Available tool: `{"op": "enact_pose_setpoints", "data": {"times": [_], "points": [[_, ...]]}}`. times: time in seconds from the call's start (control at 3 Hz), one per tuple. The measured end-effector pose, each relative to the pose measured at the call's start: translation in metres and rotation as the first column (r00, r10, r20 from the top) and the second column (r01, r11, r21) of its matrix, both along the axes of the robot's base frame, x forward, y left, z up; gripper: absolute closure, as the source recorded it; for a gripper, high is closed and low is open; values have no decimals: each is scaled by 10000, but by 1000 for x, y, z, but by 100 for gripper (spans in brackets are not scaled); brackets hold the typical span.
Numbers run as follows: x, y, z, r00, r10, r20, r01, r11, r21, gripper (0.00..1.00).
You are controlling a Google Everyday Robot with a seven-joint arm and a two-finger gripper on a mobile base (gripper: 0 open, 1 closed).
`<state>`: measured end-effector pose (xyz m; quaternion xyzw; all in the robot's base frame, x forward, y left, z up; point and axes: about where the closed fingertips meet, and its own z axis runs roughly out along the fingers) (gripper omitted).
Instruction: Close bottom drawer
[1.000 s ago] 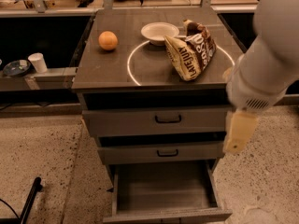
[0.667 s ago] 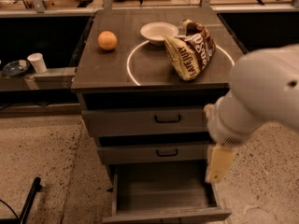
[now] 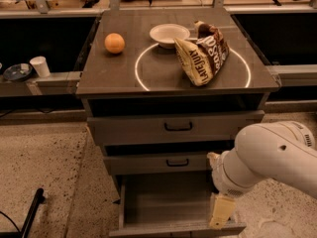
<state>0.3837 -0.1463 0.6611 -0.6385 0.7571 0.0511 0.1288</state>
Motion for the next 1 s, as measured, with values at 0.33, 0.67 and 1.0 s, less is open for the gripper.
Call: {"op": "enact_pose_setpoints", "data": {"times": [0.33,0.67,1.0], "points": [[-5,6,7,9984,556,-121,-557,9984,-138,0],[-4,0,-26,9935,1092,-315,-1096,9939,-110,0],[-12,0,-111,9865,1439,-783,-1391,9882,642,3]]}}
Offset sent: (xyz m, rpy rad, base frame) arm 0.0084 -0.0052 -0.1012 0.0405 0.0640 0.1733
